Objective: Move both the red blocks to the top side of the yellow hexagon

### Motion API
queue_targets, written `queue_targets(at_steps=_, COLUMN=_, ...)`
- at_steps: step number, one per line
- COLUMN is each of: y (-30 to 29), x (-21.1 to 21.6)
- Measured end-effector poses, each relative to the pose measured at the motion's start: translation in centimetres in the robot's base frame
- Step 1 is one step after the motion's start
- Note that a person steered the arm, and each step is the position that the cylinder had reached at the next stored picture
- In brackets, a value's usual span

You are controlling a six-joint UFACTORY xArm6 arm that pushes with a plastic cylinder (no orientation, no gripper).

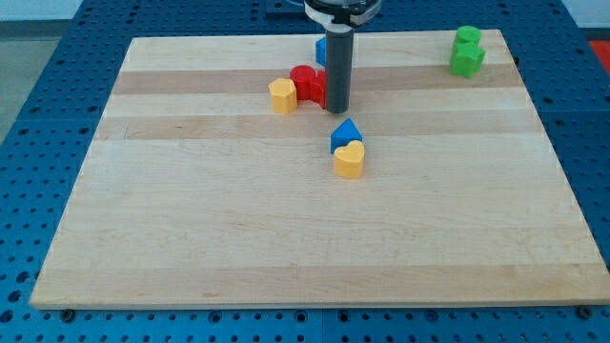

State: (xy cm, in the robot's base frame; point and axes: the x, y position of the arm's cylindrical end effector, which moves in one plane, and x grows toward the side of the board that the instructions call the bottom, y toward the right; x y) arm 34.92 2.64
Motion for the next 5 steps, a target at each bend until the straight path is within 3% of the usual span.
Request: queue_targets(at_steps=5, y=-5.5, x=-4.2)
